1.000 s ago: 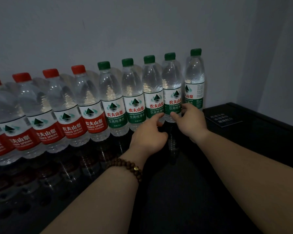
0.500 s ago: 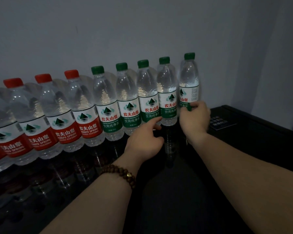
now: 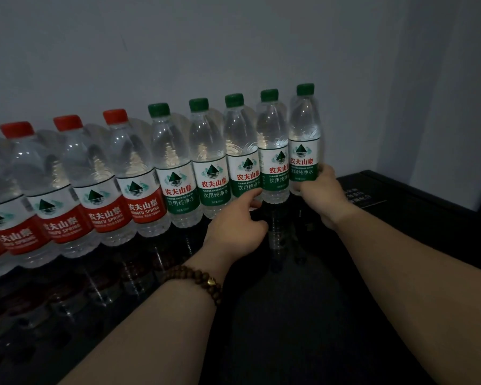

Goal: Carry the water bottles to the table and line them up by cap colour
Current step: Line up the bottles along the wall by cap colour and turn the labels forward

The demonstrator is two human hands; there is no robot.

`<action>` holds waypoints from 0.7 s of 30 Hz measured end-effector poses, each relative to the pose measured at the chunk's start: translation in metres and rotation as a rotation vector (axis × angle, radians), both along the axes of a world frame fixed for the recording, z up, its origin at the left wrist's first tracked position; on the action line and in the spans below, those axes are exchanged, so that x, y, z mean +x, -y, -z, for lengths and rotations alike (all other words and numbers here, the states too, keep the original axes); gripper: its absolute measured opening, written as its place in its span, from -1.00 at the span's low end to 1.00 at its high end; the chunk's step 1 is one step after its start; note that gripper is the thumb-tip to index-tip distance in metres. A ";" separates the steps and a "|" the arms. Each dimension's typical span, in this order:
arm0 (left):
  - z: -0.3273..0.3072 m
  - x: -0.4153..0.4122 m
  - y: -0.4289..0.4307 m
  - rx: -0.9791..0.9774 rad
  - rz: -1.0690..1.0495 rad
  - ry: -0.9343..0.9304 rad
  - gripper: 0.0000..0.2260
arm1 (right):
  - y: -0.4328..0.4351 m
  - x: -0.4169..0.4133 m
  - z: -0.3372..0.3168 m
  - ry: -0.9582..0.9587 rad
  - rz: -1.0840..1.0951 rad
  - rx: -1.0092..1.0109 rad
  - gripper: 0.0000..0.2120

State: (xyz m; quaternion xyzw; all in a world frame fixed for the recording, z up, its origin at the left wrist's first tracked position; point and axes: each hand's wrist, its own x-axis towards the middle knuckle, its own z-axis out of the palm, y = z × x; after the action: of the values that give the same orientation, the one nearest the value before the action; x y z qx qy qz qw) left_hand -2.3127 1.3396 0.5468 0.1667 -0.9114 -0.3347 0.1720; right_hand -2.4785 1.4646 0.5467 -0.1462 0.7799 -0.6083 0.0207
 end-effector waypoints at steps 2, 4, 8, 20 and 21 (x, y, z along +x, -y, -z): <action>0.000 0.001 0.000 0.001 -0.003 -0.004 -0.28 | 0.000 -0.001 0.003 0.001 0.012 0.040 -0.28; 0.000 0.001 -0.001 -0.003 -0.003 0.000 -0.29 | 0.001 -0.002 0.005 -0.037 0.031 0.097 -0.28; -0.001 0.001 -0.001 0.004 -0.004 0.004 -0.29 | 0.001 -0.004 0.006 -0.109 0.028 0.151 -0.39; 0.000 0.000 -0.002 0.017 -0.011 0.003 -0.26 | 0.000 -0.001 0.005 -0.145 -0.001 0.134 -0.48; 0.000 0.000 -0.001 0.016 -0.011 0.003 -0.26 | 0.000 0.000 0.004 -0.164 -0.008 0.152 -0.51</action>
State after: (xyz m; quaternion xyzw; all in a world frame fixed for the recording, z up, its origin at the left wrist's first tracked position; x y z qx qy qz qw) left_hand -2.3132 1.3408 0.5471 0.1736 -0.9080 -0.3406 0.1711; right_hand -2.4784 1.4643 0.5430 -0.1967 0.8223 -0.5332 -0.0295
